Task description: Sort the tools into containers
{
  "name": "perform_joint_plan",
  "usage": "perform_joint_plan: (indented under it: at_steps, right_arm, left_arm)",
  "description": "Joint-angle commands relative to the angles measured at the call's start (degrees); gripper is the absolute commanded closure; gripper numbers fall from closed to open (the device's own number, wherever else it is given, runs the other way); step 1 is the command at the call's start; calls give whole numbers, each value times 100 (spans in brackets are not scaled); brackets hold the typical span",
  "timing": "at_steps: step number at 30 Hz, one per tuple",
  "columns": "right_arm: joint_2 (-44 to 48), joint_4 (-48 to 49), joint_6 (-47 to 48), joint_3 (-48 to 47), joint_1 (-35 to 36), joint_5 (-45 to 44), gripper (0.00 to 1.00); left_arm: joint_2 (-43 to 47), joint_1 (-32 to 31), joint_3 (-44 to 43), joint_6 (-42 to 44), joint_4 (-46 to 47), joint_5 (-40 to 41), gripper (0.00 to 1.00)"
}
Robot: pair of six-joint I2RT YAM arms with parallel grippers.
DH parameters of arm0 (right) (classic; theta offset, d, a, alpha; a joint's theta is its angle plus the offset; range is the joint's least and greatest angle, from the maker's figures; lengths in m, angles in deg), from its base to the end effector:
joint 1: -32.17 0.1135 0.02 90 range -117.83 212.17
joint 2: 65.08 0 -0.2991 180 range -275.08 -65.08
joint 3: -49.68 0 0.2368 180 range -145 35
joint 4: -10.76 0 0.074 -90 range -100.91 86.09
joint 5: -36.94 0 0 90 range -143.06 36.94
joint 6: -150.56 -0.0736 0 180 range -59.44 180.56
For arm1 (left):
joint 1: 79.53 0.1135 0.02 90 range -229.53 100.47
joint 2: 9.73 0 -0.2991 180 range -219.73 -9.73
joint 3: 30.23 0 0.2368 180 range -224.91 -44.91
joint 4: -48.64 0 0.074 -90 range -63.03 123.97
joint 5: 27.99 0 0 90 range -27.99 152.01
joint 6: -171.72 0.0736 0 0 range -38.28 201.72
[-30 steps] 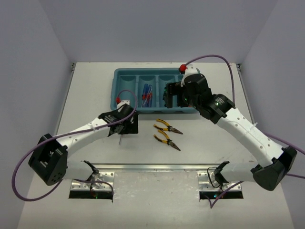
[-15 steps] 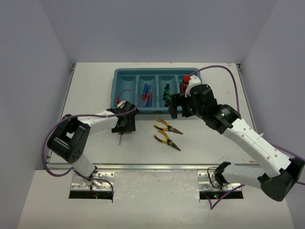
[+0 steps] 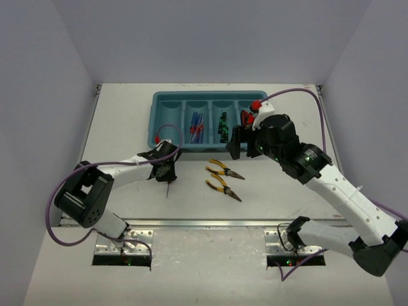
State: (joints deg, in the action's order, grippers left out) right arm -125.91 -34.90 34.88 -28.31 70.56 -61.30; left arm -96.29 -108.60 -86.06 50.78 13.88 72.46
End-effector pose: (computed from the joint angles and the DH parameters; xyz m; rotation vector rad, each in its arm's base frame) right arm 0.1865 0.1343 0.3745 -0.1434 2.1022 0.5358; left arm 0.2393 -0.1177 0.1579 -0.0970 2.6795 -0.0789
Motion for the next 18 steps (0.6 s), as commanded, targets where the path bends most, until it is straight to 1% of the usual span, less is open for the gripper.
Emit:
perform_joint_plan:
  at_steps: [1,4,7,10,14,17,18]
  right_arm:
    - [-102,387,-101,97,19,594,1]
    - [-171,518,-216,258,12,929,1]
    - [-130,541,-282,333,19,972,1]
    - [-51,547,-332,340,16,876,1]
    - [173,472,-469,313,13,369,1]
    - [337,345,-524,310,19,21,1]
    - [416,274,-519,310,13,-65,1]
  left_arm:
    - [605,-532,116,-248,-89,-439,100]
    - [1218,-873,97,-351,-228,-557,100]
    - [1852,-970,14,-346,-307,-878,100]
    - [2205,-981,-219,-269,-479,-955,100]
    - [2234,-972,-988,-187,-779,-564,100]
    - [1905,-878,-1597,-58,-812,-351,100]
    - [1639,-721,-1899,-6,-806,-376,100]
